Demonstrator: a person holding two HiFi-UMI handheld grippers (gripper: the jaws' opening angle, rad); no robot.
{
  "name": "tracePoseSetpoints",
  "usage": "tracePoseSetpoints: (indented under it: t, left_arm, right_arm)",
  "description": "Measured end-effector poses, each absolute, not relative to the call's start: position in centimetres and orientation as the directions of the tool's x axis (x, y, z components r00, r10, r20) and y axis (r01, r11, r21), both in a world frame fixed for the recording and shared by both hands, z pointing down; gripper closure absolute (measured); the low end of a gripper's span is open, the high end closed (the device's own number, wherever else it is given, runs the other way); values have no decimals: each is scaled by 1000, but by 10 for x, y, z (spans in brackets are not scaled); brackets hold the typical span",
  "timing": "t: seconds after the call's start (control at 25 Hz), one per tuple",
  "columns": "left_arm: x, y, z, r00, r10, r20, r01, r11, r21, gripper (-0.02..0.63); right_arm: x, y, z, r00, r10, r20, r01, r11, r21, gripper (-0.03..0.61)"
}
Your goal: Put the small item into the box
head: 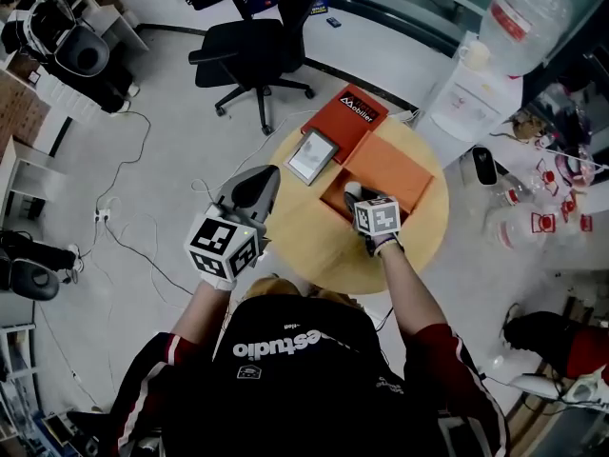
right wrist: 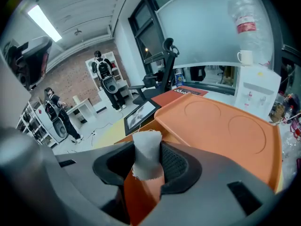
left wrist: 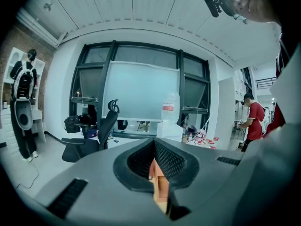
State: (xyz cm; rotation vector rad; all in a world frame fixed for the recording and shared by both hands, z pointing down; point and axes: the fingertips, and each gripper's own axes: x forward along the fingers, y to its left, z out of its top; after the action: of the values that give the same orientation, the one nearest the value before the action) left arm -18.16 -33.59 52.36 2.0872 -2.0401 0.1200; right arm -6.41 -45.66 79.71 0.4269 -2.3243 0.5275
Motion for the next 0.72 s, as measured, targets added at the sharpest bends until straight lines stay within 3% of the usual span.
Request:
tracePoseSetpoints:
  t: [0.72]
  left_arm:
    - [-193,-332,533,2,-969,249,-995,22,97,597]
  right_arm:
    - [-65,-459,840,-625,-118,772,-483,835,-263,393]
